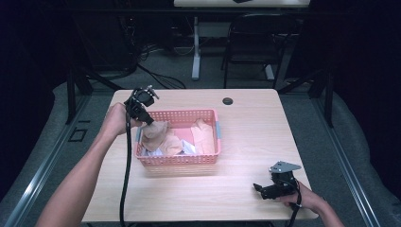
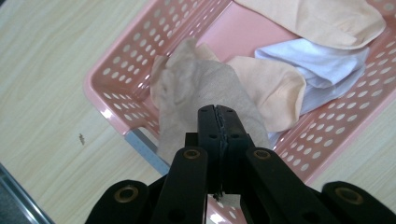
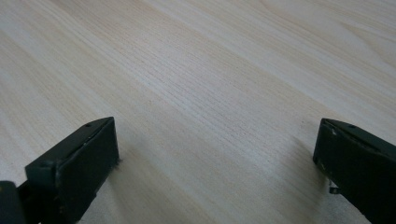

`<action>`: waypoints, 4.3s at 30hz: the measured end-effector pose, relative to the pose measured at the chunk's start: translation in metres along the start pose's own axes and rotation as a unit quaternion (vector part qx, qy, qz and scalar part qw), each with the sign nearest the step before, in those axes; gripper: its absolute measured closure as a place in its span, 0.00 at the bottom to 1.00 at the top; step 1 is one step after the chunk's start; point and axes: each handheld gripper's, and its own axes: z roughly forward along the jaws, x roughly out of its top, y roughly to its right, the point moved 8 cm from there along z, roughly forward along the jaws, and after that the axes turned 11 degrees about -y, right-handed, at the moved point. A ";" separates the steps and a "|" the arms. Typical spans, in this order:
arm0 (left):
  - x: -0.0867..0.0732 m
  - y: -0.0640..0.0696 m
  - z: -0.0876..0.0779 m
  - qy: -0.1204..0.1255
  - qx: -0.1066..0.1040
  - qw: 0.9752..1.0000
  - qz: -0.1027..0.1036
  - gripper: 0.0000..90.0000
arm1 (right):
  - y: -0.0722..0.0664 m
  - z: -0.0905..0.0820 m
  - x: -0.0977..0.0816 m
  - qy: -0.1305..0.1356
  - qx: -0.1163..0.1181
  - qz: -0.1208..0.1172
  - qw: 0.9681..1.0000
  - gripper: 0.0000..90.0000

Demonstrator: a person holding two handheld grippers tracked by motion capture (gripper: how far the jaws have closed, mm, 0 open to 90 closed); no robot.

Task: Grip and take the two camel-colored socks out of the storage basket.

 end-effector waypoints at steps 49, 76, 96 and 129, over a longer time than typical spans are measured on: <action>-0.025 -0.030 -0.119 -0.032 0.031 0.999 0.001 0.99 | 0.000 0.000 0.000 0.001 -0.001 0.000 1.000 0.00; -0.081 -0.074 -0.112 -0.053 0.028 0.996 -0.065 0.99 | 0.000 0.001 0.000 0.003 -0.001 0.003 1.000 0.00; -0.106 -0.084 -0.031 -0.080 -0.016 0.993 -0.090 0.99 | 0.000 0.001 0.000 0.002 -0.001 0.003 1.000 0.00; -0.134 -0.088 0.071 -0.029 -0.064 0.983 -0.169 0.99 | 0.000 0.000 0.000 0.001 -0.002 0.001 1.000 0.00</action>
